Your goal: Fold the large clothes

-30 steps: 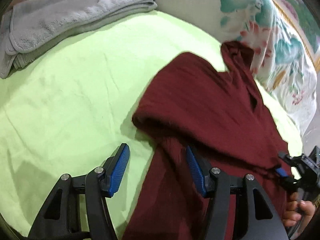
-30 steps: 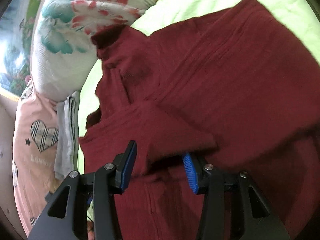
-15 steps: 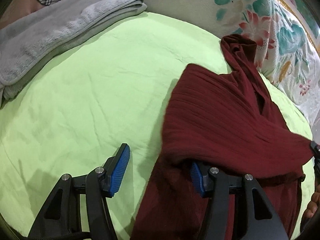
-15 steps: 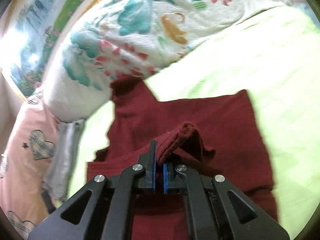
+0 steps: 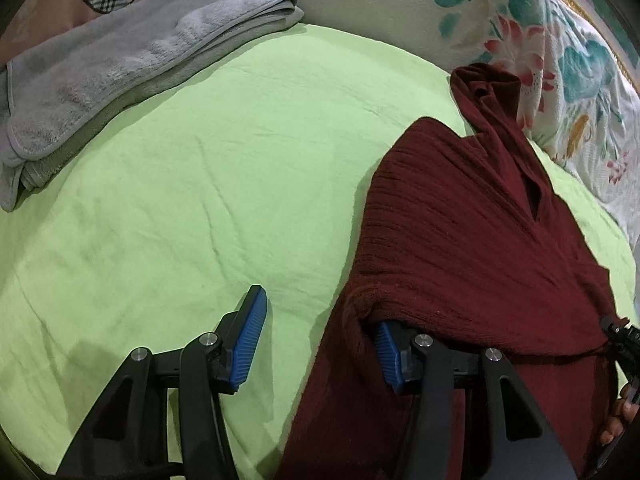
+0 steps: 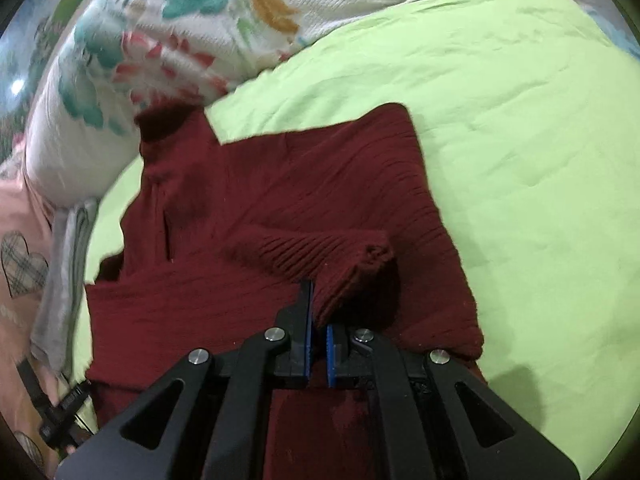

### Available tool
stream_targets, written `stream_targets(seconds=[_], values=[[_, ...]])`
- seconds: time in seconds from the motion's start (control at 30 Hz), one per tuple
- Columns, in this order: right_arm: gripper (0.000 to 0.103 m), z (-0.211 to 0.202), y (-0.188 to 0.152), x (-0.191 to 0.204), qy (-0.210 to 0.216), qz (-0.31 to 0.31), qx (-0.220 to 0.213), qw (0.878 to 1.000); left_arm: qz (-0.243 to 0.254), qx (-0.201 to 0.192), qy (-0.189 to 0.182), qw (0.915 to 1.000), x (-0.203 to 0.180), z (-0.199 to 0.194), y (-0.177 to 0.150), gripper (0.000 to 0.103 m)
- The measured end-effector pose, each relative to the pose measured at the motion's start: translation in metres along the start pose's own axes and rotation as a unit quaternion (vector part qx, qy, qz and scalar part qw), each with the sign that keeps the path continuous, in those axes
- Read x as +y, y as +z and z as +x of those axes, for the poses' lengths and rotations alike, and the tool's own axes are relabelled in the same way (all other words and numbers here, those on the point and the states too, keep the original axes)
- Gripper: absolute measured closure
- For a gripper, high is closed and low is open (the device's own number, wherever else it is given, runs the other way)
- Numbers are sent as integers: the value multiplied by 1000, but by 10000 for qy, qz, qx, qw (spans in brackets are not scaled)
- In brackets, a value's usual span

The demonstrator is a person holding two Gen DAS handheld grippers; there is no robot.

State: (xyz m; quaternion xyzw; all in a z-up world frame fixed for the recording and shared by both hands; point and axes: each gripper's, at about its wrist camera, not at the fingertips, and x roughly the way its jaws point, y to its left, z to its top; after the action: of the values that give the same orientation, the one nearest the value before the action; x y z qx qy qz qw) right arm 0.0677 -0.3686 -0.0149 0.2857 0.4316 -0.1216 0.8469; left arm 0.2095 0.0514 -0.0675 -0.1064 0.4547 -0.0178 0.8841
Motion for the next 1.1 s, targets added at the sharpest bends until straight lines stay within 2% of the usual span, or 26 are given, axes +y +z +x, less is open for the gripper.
stream_targets(seconds=[0.07,0.13,0.17,0.2,0.23,0.3,0.37,0.43,0.5,0.6,0.67,0.73,0.77,0.8,0.87,0.9,1.0,1.1], values=[[86,-13,2,0,-349,25,-207,9992,-47,-30,-53,10000,2,0,-1,50],[59,-40,2,-6,-1034,195,-755,9916,-91,-89,-113,9999,3,-2,-3,49],[52,-57,1,-8,-1423,319,-1101,9832,-114,-118,-154,9997,4,-2,-4,48],[49,-72,1,-5,-1453,358,-1384,9790,-135,-140,-191,9996,5,-2,-5,48],[49,-78,1,2,-1158,268,-1463,9821,-153,-148,-220,9995,6,-3,-5,47],[49,-75,3,29,-440,-112,-1265,9909,-173,-153,-250,9994,6,-2,-6,46],[42,-48,5,76,651,-632,-534,9944,-155,-173,-222,9995,5,-3,-6,45],[40,-11,5,119,1570,-834,274,9837,-108,-188,-194,9996,3,-3,-7,43],[39,32,4,166,2258,-1028,1014,9634,-93,-192,-233,9995,2,-3,-7,41],[32,87,6,234,2299,-1681,1532,9463,-125,-210,-349,9991,5,-3,-7,39],[29,120,14,257,2463,-1605,1959,9355,-179,-248,-478,9984,9,-4,-8,38],[25,157,16,280,2566,-1534,2707,9151,-254,-331,-630,9971,13,-5,-10,37],[25,167,15,289,2652,-1542,2890,9068,-299,-373,-708,9963,15,-6,-10,36],[25,180,13,302,2864,-1539,3121,8927,-353,-406,-776,9955,17,-6,-11,36],[18,197,5,323,3255,-1491,3515,8650,-367,-434,-816,9950,18,-6,-11,36],[14,203,3,333,3349,-1523,3602,8572,-352,-458,-810,9950,17,-7,-11,36],[14,212,0,353,3604,-1341,3327,8611,-313,-470,-790,9953,15,-7,-11,36],[15,209,8,341,3864,-825,2944,8702,-382,-478,-884,9942,19,-7,-11,36]])
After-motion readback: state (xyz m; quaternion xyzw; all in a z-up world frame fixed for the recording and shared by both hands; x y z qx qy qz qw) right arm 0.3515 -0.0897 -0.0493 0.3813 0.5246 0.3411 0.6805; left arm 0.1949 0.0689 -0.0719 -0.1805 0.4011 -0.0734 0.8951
